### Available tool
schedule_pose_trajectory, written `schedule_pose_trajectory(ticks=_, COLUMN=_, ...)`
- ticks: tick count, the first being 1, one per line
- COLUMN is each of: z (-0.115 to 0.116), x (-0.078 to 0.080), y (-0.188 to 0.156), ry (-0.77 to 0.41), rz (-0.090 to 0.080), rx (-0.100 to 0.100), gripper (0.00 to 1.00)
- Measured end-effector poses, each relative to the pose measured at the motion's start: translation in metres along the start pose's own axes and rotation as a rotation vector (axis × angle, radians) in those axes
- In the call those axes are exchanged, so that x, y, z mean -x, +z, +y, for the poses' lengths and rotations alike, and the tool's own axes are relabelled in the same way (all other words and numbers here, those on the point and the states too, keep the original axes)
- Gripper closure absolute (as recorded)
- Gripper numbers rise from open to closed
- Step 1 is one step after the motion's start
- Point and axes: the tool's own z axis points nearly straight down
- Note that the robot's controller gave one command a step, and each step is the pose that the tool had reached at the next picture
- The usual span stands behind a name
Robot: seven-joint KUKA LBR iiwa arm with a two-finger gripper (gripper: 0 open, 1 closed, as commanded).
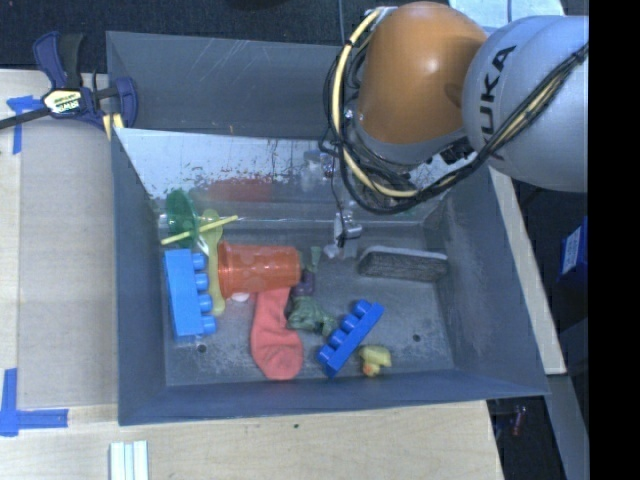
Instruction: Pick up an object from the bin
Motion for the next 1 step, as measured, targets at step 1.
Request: schedule_pose_trajectory(ticks=1, z=0.0075, x=-0.0055, y=0.0657, ry=0.067, rz=-0.007, rx=0.000, gripper=0.00)
